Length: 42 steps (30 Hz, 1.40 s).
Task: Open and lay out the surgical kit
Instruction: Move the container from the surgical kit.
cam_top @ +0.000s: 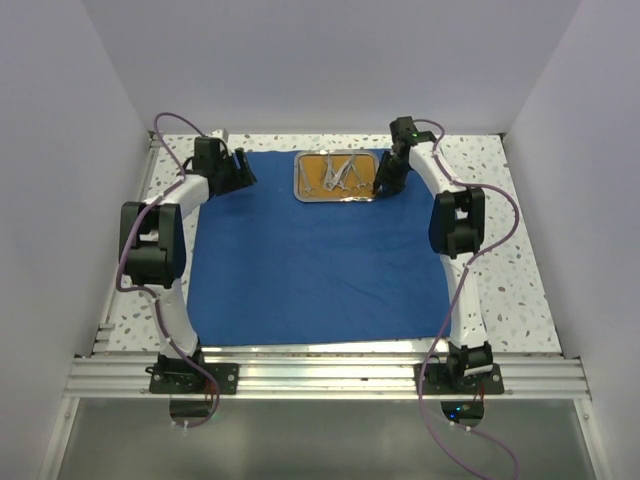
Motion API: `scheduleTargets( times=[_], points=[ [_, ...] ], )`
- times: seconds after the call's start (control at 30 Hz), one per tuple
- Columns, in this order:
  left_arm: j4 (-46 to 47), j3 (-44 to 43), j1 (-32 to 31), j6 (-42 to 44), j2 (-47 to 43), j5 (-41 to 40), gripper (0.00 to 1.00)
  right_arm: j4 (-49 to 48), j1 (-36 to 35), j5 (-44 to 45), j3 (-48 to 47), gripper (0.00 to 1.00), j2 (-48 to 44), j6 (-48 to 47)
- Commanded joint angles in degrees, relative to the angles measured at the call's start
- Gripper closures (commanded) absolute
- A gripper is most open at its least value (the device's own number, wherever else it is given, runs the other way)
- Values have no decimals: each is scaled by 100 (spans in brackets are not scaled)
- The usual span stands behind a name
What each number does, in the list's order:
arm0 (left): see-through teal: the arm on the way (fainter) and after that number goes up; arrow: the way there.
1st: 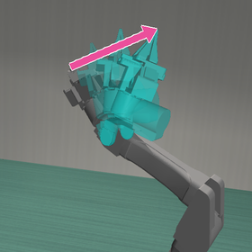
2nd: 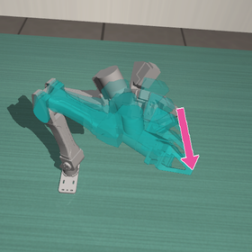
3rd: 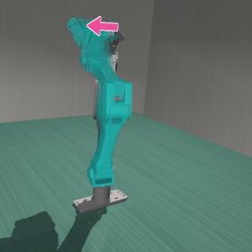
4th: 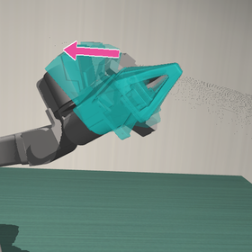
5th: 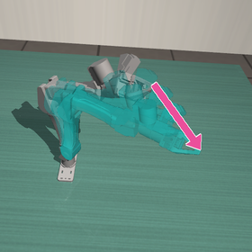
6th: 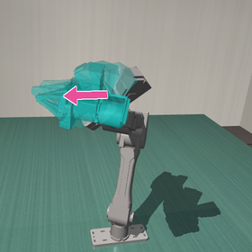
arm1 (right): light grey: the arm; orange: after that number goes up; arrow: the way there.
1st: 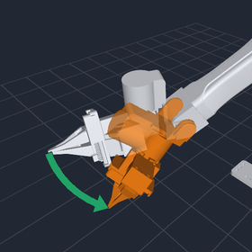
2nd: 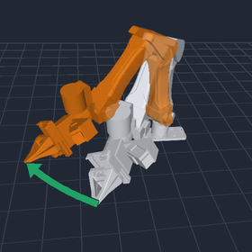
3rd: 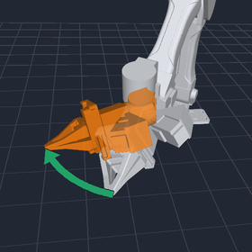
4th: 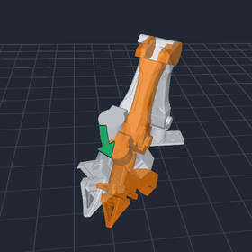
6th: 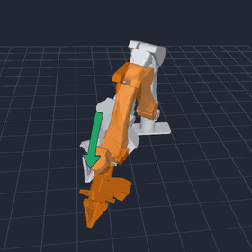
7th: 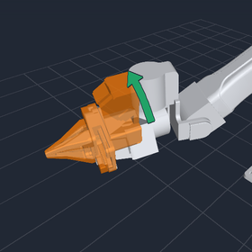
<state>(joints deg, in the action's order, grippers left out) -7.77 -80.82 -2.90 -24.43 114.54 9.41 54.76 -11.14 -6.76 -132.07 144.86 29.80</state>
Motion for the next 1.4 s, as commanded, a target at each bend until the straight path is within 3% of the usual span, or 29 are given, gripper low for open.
scheduleTargets(
  times=[0.0,0.1,0.23,0.27,0.9,1.37],
  points=[
    [144,-145,61,43,-37,105,27,-238,-55,61,41,62,34,61],
    [136,-110,79,43,-20,105,27,-264,-99,122,32,65,60,87],
    [109,-153,158,17,42,105,28,-229,-108,341,33,88,34,105],
    [92,-162,175,8,51,96,28,-186,-108,386,6,100,25,105],
    [-392,-567,290,8,850,-247,30,-150,586,1300,972,100,-1135,114],
    [-409,-637,290,26,877,-290,31,-159,1342,1582,1526,100,-1487,-203]
  ],
)
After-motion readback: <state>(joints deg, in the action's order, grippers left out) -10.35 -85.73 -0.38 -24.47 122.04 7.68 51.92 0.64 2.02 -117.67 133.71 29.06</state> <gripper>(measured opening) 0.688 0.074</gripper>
